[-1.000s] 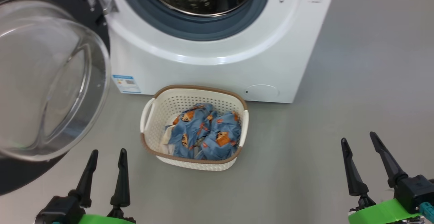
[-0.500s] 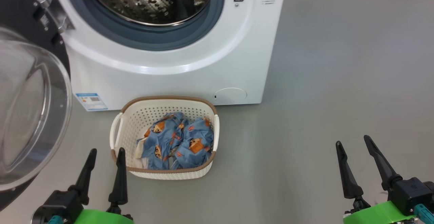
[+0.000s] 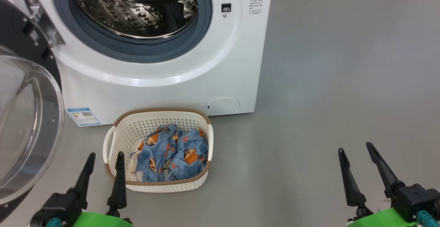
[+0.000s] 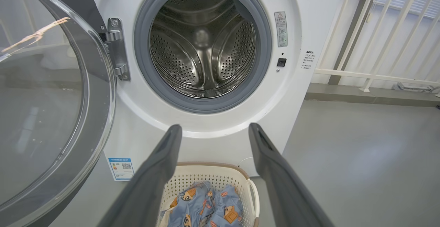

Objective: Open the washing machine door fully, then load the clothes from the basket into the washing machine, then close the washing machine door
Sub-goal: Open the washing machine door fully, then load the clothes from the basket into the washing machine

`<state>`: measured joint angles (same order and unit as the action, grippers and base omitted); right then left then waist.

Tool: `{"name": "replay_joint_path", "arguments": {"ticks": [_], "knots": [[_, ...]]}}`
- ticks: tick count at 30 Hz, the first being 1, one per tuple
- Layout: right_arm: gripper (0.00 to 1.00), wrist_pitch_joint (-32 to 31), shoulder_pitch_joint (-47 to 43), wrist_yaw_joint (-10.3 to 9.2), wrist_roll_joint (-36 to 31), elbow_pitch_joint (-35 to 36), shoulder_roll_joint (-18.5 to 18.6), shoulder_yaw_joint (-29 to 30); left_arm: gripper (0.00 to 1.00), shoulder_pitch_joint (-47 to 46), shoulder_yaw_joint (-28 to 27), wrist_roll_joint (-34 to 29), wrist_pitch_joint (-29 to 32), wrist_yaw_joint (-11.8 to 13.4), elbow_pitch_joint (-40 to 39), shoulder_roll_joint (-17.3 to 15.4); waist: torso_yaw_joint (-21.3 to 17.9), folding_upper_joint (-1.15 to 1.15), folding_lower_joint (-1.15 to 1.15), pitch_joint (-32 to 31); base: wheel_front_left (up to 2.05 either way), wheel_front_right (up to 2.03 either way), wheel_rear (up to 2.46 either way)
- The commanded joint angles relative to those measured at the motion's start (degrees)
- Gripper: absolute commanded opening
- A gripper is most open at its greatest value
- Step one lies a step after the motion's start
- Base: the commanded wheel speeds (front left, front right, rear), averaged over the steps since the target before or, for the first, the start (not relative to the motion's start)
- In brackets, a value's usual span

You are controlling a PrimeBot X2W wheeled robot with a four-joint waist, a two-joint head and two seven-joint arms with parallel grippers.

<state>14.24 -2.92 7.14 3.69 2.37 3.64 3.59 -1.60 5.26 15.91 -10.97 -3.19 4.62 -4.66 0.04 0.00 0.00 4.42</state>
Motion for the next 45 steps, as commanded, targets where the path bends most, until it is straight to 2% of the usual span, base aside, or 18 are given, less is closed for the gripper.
{"name": "replay_joint_path", "arguments": {"ticks": [1,28,45], "knots": [[1.0,0.69,0.01,0.35,0.6,1.29,0.15,-1.4,1.0,-1.34,-1.85,0.39,0.07,0.77,-0.97,-1.06,-0.06,0.0,0.0,-0.36,0.0,0.0,0.0],[1.0,0.75,-0.65,0.35,0.73,1.1,-0.06,-1.7,1.0,-0.37,-0.67,-0.06,0.9,2.86,-1.23,-1.96,0.12,0.0,0.0,-1.3,0.04,-0.05,0.01],[1.0,0.75,-0.16,0.35,0.99,1.18,-0.12,-1.58,1.0,-0.72,0.63,-0.23,1.36,3.26,-2.15,-2.69,0.38,0.0,0.0,-0.49,1.47,-1.47,0.0]]}}
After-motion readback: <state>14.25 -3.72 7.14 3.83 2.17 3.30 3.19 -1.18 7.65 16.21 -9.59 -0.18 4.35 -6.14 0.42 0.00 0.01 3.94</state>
